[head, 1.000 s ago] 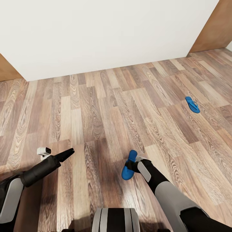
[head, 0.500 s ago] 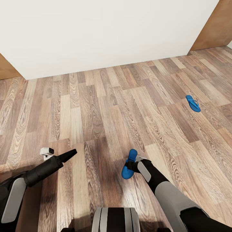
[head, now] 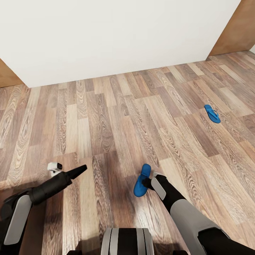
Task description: In the bedroom, move the book from the bed onto either nightstand, and place the two sandals side by side next to the bed.
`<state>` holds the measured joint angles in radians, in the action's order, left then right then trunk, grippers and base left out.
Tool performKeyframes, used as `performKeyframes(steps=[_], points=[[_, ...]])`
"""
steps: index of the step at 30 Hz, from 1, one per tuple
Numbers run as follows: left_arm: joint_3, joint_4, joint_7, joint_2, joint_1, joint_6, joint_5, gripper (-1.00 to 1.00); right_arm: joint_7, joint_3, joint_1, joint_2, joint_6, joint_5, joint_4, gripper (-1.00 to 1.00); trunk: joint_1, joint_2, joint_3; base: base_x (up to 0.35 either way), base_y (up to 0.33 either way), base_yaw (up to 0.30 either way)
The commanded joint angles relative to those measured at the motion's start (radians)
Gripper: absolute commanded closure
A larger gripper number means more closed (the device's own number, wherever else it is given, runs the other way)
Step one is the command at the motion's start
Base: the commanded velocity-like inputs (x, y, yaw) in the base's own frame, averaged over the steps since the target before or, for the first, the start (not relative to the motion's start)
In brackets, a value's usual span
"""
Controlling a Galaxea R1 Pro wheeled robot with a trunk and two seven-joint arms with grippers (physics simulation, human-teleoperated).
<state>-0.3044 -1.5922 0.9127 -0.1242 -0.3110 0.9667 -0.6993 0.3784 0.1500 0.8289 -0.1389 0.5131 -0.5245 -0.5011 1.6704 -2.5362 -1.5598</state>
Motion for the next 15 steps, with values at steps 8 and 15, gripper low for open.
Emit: performKeyframes(steps=[8,15], points=[[0.008,0.000,0.002,0.000,0.000,0.003,0.001,-1.00,0.039,0.007,0.000,0.001,0.003,-0.015,-0.001,-1.00,0.000,0.000,-0.001,0.000,0.000,0.000],[0.008,0.000,0.002,0.000,0.000,0.003,0.001,-1.00,0.037,0.006,0.000,0.001,0.004,-0.016,-0.002,-1.00,0.000,0.000,-0.001,0.000,0.000,0.000]])
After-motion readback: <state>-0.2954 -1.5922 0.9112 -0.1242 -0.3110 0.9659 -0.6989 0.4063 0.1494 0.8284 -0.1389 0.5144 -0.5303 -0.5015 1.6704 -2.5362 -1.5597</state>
